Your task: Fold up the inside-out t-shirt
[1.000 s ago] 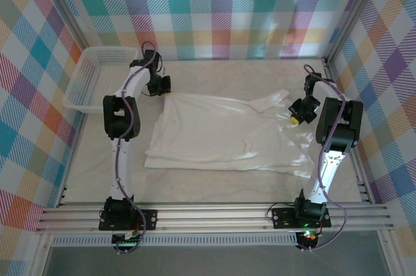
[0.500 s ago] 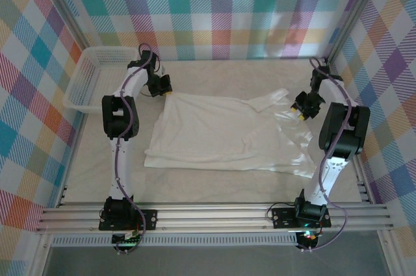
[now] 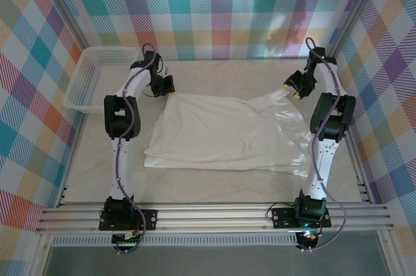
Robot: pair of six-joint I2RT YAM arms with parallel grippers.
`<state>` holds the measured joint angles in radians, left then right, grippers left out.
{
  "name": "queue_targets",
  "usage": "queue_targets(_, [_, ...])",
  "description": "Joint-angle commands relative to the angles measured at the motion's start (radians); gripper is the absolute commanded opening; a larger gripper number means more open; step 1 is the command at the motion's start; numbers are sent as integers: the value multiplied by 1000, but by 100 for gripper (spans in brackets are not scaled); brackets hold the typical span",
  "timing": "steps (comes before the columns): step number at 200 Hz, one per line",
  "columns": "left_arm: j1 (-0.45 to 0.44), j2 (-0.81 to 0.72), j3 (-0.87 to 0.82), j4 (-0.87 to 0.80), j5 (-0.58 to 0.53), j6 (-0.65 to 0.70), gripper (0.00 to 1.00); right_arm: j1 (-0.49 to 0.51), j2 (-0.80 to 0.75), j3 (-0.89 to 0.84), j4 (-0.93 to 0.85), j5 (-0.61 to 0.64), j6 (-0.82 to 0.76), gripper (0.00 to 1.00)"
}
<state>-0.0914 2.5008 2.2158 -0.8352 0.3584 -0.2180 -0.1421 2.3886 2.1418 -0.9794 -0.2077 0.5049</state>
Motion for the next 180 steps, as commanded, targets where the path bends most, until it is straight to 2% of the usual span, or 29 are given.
queue_targets(1, [-7,-33,-12,-1,11,21,0,14,48,111,-76,-41,-20,41])
queue_targets(31, [-8,-28,-13,1,10,22,0,27,92,208,-110,-57,-17,0])
queue_targets(74, [-14,-29,-18,4,18,21,0,59,86,208,-31,-211,134,0])
queue_targets(103, [-30,-27,-19,4,22,20,0,57,127,188,263,-430,396,0])
queue_targets(107, [-32,-26,-21,4,23,19,0,55,135,196,304,-450,416,6])
queue_targets(117, [-36,-30,-26,5,25,19,0,50,157,253,299,-432,407,34])
queue_targets(124, [-38,-32,-34,7,25,19,0,43,171,313,241,-388,355,44])
queue_targets(136, [-41,-39,-46,11,28,20,0,30,179,387,113,-300,223,46])
queue_targets(150, [-42,-50,-65,16,27,26,0,21,156,396,-30,-136,30,46])
queue_targets(169, [-43,-57,-70,11,19,38,0,21,98,294,-124,59,-183,45])
queue_targets(180, [-43,-60,-68,8,14,43,0,21,68,225,-135,125,-267,45])
